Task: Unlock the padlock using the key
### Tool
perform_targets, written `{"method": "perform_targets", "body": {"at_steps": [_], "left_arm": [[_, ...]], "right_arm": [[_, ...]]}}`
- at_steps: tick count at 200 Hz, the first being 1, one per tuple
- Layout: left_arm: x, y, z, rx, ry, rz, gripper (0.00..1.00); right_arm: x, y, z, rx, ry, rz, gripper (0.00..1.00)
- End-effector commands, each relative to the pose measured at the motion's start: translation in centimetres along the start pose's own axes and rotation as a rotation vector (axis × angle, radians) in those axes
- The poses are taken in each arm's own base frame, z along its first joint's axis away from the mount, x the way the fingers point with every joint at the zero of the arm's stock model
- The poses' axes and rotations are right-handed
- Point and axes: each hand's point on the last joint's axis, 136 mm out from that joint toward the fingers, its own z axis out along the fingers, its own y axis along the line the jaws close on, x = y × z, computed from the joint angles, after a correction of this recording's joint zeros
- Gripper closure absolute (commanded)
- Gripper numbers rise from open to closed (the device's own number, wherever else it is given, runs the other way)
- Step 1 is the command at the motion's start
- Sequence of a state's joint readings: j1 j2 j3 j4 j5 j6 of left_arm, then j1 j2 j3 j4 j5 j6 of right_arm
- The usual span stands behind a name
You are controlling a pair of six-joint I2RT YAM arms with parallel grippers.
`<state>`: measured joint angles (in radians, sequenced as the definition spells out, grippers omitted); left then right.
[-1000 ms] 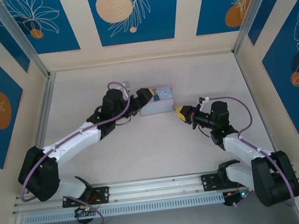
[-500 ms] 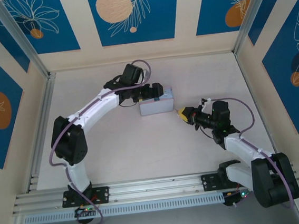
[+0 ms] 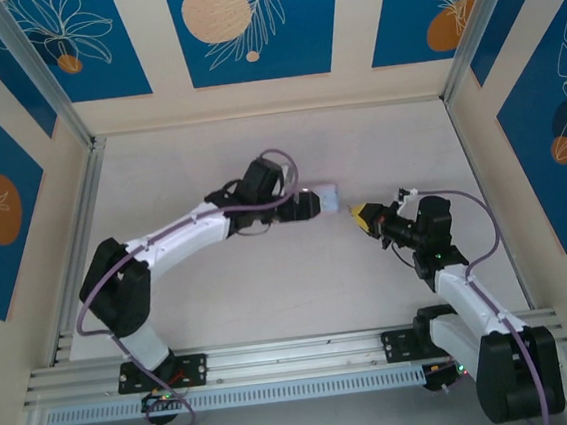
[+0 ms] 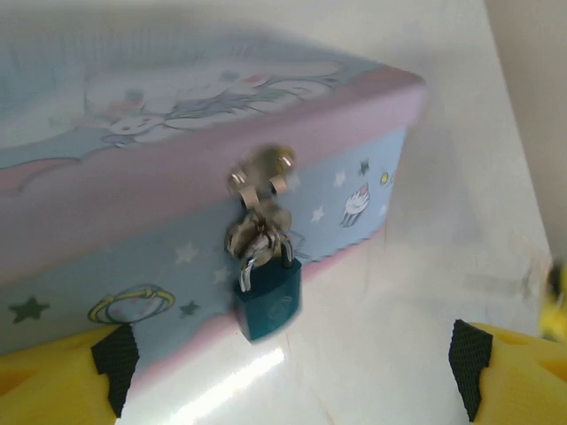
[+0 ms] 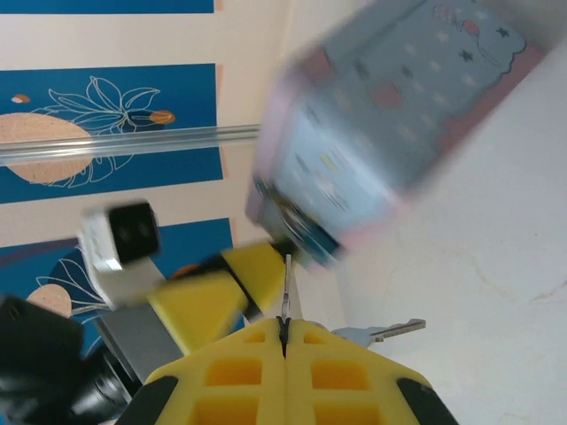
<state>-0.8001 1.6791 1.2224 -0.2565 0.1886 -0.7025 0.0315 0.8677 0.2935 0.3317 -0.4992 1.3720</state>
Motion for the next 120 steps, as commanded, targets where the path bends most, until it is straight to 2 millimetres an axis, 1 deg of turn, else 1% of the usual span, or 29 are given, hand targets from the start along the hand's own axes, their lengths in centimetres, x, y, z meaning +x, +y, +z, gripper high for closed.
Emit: {"method": "perform_targets", "body": {"at_steps": [1, 16, 45, 63, 75, 88, 106, 120], "left_arm": [[5.4, 2.6, 1.5, -0.075, 0.069, -0.101, 0.08], [5.9, 2.0, 0.4, -0.059, 0.020, -0.102, 0.07], [4.3, 0.6, -2.7, -0.036, -0.064, -0.087, 0.05], [4.2, 0.3, -3.5, -0.027, -0.072, -0.073, 0.04], [4.5, 0.5, -3.5, -0.024, -0.067, -0.055, 0.03], [5.1, 0.8, -3.1, -0.018, -0.053, -0.028, 0.02], [6.1, 1.5, -1.8, -0.020, -0.020, 0.027, 0.01], [7.0, 1.8, -0.7, 0.003, 0.000, 0.066, 0.00]], "right_arm": [[1.2, -2.2, -1.0, 0.053, 0.027, 0.027, 1.00], [1.6, -2.7, -1.6, 0.058, 0.026, 0.034, 1.00], [2.5, -3.7, -2.4, 0.071, 0.026, 0.043, 1.00], [2.8, -4.4, -2.5, 0.082, 0.028, 0.047, 1.00], [2.9, -4.9, -2.5, 0.090, 0.028, 0.048, 1.00], [2.9, -5.2, -2.5, 0.098, 0.028, 0.048, 1.00], [2.7, -5.6, -2.3, 0.111, 0.027, 0.042, 1.00], [2.1, -5.7, -2.1, 0.126, 0.008, 0.036, 1.00]]}}
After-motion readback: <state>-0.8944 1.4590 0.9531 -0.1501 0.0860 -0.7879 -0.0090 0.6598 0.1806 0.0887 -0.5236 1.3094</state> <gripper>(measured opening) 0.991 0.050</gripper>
